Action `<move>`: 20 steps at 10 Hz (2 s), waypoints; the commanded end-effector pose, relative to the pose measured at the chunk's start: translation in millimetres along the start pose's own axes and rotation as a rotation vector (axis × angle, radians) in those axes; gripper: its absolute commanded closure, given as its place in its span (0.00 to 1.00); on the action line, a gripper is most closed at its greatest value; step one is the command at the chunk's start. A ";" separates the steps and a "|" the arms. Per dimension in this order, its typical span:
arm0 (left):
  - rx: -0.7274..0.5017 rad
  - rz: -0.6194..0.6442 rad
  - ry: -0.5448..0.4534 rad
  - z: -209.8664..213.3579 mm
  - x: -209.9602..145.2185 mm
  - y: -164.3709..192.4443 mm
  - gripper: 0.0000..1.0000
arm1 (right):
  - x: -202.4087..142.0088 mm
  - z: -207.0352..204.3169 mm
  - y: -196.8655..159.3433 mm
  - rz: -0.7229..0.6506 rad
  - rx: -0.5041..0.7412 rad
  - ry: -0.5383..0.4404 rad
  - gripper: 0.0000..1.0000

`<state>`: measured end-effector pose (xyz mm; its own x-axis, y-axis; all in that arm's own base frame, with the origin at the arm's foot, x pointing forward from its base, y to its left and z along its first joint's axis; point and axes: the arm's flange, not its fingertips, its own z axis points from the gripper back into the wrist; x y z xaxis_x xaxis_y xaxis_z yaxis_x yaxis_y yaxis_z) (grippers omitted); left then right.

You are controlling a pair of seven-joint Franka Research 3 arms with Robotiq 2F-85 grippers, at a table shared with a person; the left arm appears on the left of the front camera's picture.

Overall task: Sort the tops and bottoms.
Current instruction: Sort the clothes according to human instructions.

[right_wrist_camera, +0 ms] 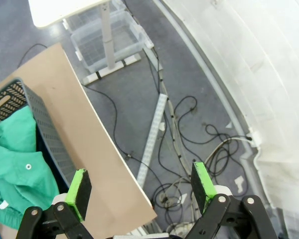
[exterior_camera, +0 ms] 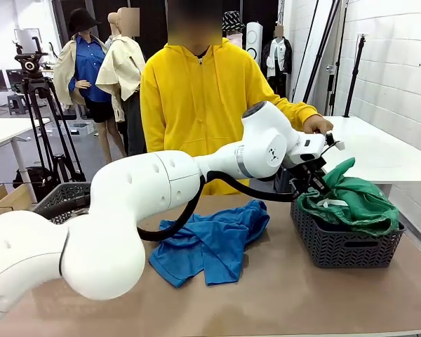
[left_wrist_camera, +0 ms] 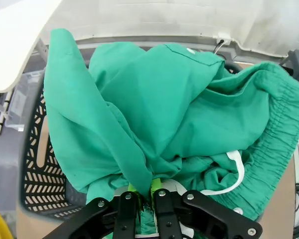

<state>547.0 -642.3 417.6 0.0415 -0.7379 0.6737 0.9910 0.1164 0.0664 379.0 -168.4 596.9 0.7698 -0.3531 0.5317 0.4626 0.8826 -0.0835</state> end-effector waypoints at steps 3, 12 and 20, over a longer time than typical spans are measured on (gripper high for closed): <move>-0.078 0.003 -0.022 -42.5 77.1 65.5 0.67 | 0.7 -1.2 0.8 0.003 -0.001 0.001 0.00; -0.084 0.007 -0.014 -4.1 86.9 67.5 0.00 | 0.7 -1.2 0.8 0.003 -0.001 0.001 0.00; 0.239 0.080 0.244 197.8 -2.4 90.5 0.00 | 0.7 -1.2 0.8 0.003 -0.001 0.001 0.00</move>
<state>607.7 -519.7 560.8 0.0772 -0.8085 0.5834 0.9657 0.2062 0.1580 378.8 -168.9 597.0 0.7692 -0.3541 0.5319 0.4634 0.8822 -0.0829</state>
